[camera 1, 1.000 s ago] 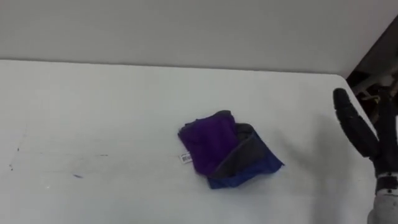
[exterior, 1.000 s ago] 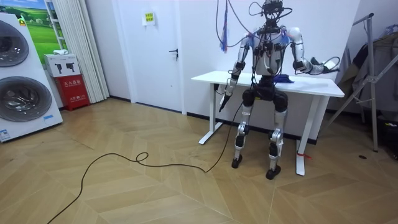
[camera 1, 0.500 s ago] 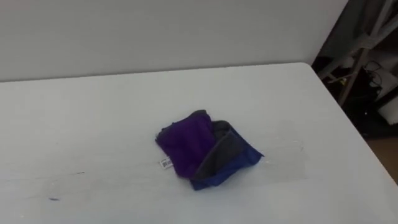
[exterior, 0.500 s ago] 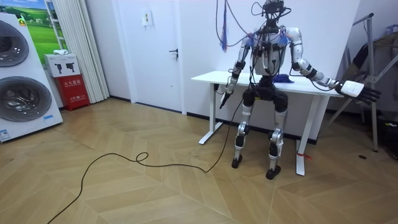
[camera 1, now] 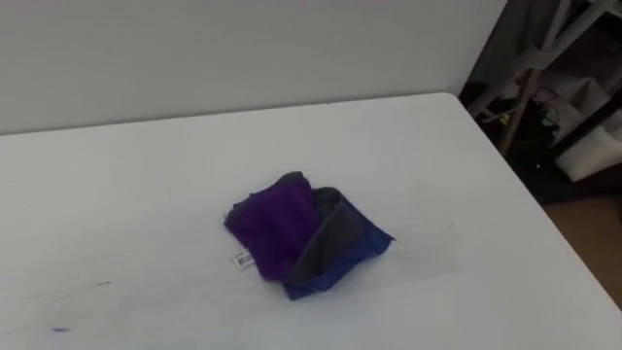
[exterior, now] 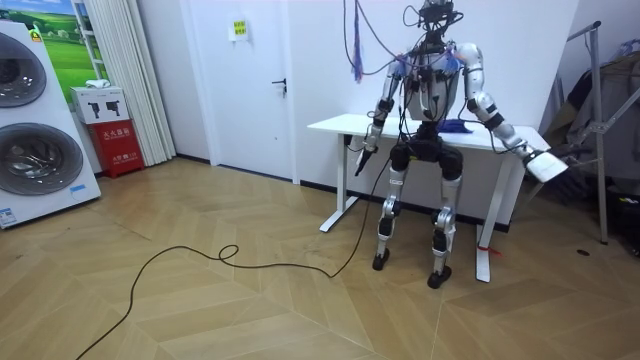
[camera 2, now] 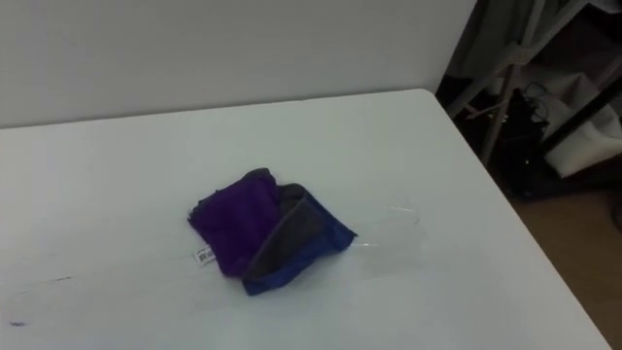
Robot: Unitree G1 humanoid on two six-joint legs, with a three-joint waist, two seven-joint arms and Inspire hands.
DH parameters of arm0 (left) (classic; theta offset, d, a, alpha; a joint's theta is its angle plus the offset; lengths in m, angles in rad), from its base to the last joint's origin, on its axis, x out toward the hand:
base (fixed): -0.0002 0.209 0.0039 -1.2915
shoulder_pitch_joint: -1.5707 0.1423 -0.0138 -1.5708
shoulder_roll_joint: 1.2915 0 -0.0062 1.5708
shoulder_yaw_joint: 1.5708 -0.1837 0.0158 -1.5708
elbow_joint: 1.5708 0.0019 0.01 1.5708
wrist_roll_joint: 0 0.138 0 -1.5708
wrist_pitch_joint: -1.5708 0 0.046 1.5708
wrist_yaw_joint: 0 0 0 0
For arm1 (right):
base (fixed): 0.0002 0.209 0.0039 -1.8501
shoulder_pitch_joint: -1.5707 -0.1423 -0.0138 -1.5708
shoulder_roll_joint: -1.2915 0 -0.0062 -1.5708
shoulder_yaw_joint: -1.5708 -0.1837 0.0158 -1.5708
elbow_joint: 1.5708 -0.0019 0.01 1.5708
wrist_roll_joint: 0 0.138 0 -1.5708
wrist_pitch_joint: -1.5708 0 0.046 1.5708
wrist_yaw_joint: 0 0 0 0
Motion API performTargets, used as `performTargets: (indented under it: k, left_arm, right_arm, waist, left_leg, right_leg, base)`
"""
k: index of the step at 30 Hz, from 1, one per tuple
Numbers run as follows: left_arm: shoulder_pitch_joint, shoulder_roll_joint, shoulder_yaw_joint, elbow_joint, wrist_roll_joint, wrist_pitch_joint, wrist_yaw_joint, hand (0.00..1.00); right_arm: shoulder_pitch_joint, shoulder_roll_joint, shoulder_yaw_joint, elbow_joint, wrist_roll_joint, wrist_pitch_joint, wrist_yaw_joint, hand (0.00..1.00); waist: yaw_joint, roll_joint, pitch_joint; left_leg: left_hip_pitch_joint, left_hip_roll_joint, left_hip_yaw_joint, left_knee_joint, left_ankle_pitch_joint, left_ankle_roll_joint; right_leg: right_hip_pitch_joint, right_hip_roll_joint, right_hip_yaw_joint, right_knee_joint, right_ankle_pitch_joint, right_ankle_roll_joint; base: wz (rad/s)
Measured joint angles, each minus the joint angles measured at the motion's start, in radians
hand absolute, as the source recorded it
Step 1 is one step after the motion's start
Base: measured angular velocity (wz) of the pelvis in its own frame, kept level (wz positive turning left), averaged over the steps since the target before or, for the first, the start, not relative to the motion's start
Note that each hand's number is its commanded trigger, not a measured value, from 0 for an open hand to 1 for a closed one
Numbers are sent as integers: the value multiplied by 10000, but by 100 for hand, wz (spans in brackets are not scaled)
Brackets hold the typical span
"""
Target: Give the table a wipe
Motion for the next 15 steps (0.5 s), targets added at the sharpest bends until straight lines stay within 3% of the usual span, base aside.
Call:
performTargets:
  k: [3,6,10,15]
  left_arm:
    - [-140,-12,-65,184,250,-14,-184,0]
    - [-442,-17,-434,554,567,-3,-174,0]
    - [-950,-86,-1369,1040,617,13,-143,0]
    - [-953,-211,-1754,1176,734,2,23,0]
  right_arm:
    - [61,98,821,1208,-1455,361,1216,0]
    - [182,291,2473,1588,-3782,887,2166,0]
    - [-421,455,4053,1653,-5414,1055,2860,0]
    - [-1194,632,5020,1652,-6535,1083,3375,0]
  waist:
    - [40,69,-18]
    - [484,166,-3]
    - [913,424,37]
    - [1226,560,100]
  left_leg:
    - [9,-2,-89,22,0,-1]
    - [88,7,-29,19,-8,-13]
    - [139,5,-172,74,-98,-73]
    - [102,1,-478,69,-38,-53]
  right_leg:
    - [34,-7,-14,112,-18,-31]
    - [34,20,87,129,-15,-43]
    - [208,16,-71,103,-11,-47]
    - [324,15,-341,82,-71,-72]
  base:
    - [6]
    - [-5]
    - [9]
    - [16]
